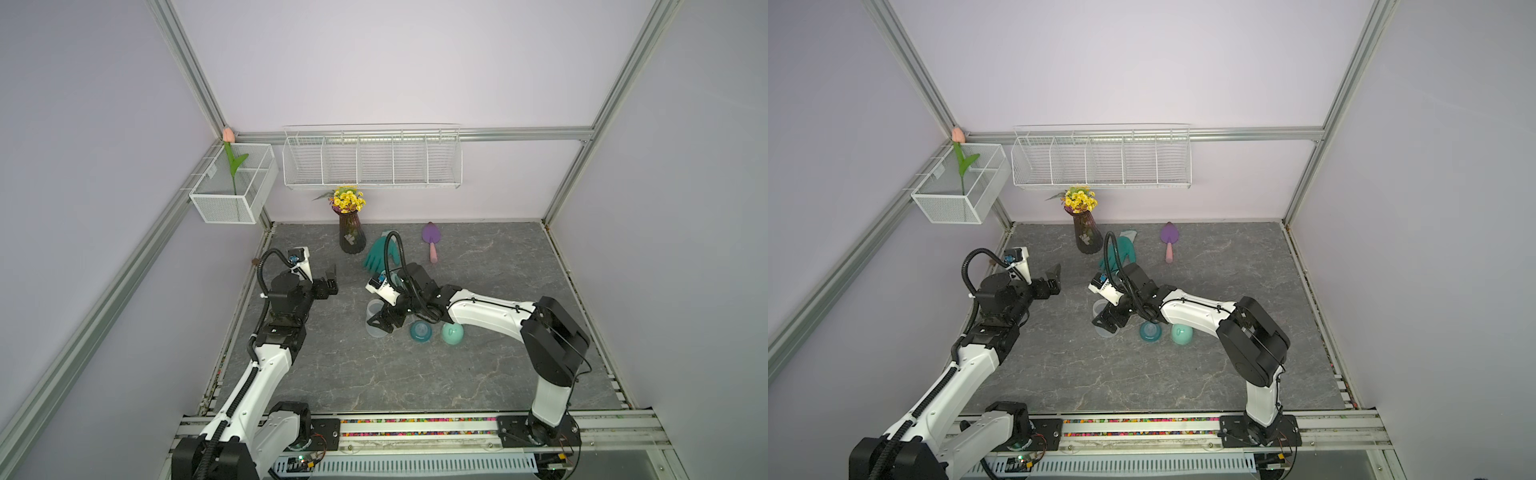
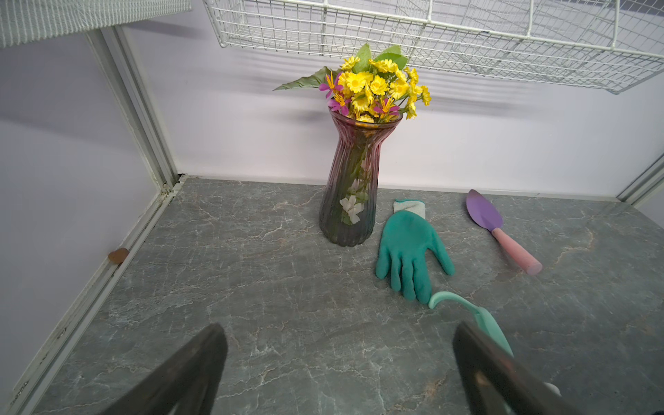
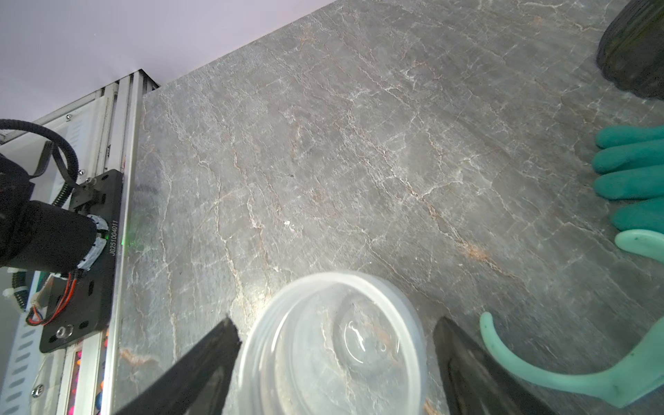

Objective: Assemble the baby bottles
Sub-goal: Pick up the baby bottle from the center of the board.

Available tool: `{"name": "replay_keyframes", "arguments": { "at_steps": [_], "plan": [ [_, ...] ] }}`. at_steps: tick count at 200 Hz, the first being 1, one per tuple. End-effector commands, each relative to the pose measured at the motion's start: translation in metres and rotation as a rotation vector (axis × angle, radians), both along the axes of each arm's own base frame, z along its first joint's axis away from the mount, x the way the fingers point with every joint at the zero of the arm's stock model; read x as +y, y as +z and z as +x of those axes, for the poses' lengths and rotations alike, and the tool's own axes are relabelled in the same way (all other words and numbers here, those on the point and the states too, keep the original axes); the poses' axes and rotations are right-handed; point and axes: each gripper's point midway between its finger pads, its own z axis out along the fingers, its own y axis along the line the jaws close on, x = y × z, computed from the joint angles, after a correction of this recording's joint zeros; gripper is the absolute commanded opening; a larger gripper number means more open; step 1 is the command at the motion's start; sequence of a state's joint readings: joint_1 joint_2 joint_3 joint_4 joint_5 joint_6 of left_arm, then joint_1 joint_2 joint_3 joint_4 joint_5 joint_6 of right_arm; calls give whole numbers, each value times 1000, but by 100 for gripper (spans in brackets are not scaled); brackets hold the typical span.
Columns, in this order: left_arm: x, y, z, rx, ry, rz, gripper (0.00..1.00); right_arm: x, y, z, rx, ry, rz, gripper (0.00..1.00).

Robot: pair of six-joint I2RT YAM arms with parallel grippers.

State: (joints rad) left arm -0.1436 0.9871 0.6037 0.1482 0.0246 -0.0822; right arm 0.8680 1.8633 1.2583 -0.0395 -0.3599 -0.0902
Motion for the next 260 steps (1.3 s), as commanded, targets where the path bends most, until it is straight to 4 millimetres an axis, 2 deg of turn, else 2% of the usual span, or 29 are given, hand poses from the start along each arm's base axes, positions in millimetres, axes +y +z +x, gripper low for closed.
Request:
{"name": "replay_keyframes", "arguments": {
  "at_steps": [1, 25, 47, 107, 132, 143, 158, 173, 199, 223, 241, 260],
  "plan": [
    [-2, 7, 1, -19, -10, 5, 99, 7, 1, 2, -33, 16, -5, 88],
    [-2, 7, 2, -20, -11, 4, 99, 7, -4, 5, -43, 4, -17, 91],
    [-3, 4, 2, -18, -13, 4, 99, 8, -8, 8, -47, -4, -25, 100],
    [-6, -2, 2, -21, -33, 1, 100, 8, -10, 9, -34, -7, -23, 65],
    [-11, -4, 2, -28, -62, -4, 100, 10, -6, 8, -19, -2, -9, 44],
    [-13, -4, 1, -32, -71, -4, 100, 9, -2, 9, -17, -8, 0, 42],
    [-19, -4, -1, -42, -110, -7, 99, 5, 13, 12, -24, -25, 17, 42],
    [-32, -1, -6, -58, -192, -23, 100, -8, 34, 23, -51, -77, 13, 42],
    [-64, 8, -18, -103, -385, -63, 100, -49, 76, 51, -122, -210, -65, 40],
    [-106, 15, -44, -190, -656, -91, 99, -86, 121, 73, -167, -321, -81, 40],
    [-132, 15, -58, -191, -792, -82, 99, -97, 152, 75, -159, -337, -32, 40],
    [-152, 6, -65, -112, -873, -15, 99, -92, 177, 61, -123, -283, 43, 40]
  ]
}}
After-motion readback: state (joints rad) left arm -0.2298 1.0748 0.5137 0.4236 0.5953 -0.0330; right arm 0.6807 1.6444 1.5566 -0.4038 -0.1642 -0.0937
